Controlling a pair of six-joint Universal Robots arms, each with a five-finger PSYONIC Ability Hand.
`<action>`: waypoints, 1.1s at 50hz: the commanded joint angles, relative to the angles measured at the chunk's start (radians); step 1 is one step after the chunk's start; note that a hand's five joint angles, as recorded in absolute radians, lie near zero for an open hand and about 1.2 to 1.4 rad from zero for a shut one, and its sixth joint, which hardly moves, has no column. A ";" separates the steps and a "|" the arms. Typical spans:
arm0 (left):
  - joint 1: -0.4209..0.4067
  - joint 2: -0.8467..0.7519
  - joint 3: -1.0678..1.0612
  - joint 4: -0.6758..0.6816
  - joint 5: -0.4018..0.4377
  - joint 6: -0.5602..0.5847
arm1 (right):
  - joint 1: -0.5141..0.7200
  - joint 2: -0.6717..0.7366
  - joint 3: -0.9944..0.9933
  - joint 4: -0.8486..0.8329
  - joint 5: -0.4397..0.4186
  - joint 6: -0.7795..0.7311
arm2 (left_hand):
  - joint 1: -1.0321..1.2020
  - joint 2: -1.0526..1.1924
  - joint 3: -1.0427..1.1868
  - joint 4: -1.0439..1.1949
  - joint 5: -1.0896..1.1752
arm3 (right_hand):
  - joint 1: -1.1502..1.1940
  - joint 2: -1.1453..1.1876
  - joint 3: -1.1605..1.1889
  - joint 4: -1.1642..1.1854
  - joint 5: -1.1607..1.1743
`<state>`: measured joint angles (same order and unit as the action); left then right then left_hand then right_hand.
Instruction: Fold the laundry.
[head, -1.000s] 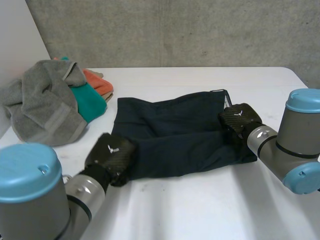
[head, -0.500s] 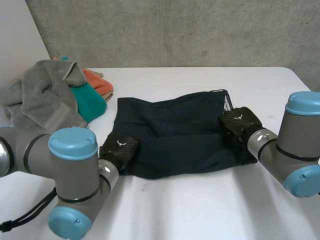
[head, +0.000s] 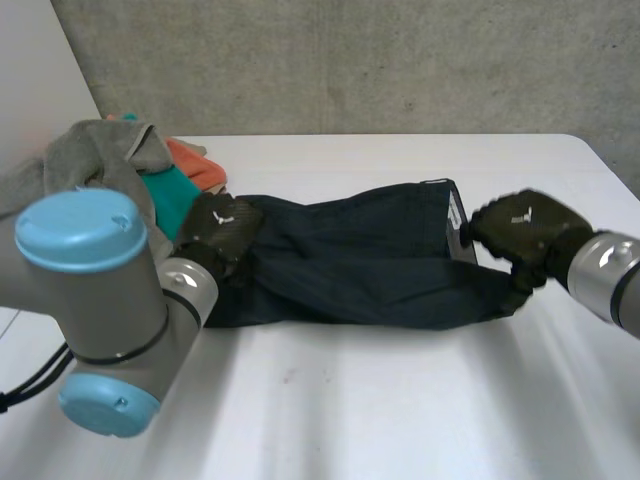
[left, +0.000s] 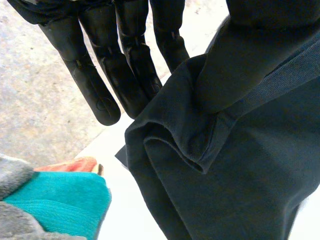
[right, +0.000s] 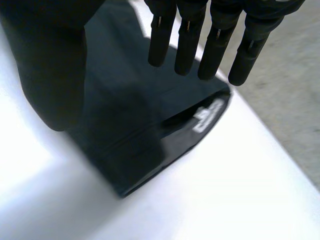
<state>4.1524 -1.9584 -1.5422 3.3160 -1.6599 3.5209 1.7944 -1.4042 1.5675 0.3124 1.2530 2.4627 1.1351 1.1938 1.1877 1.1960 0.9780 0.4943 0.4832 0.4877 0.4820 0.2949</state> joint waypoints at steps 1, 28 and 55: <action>0.011 0.006 0.057 -0.102 0.022 -0.056 | -0.009 -0.002 0.163 -0.082 -0.067 -0.034 | 0.261 0.202 0.209 0.200 0.244 | 0.049 0.060 0.055 0.061 0.074; 0.008 0.340 0.085 -0.234 0.040 -0.091 | 0.005 -0.113 -0.026 -0.285 0.039 0.045 | 0.261 0.202 0.209 0.200 0.244 | 0.902 0.913 0.909 0.914 0.927; 0.025 0.077 0.333 -0.343 0.040 -0.039 | 0.042 0.154 -0.432 0.133 0.057 0.045 | 0.261 0.202 0.209 0.200 0.244 | 0.902 0.913 0.909 0.914 0.927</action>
<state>4.1702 -1.6751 -1.2902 2.9264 -1.6206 3.4442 1.8106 -1.3948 1.1357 0.4769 1.2906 2.5192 1.1351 1.1973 1.1924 1.2002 0.9893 1.1145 1.1746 1.1855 1.1963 1.0053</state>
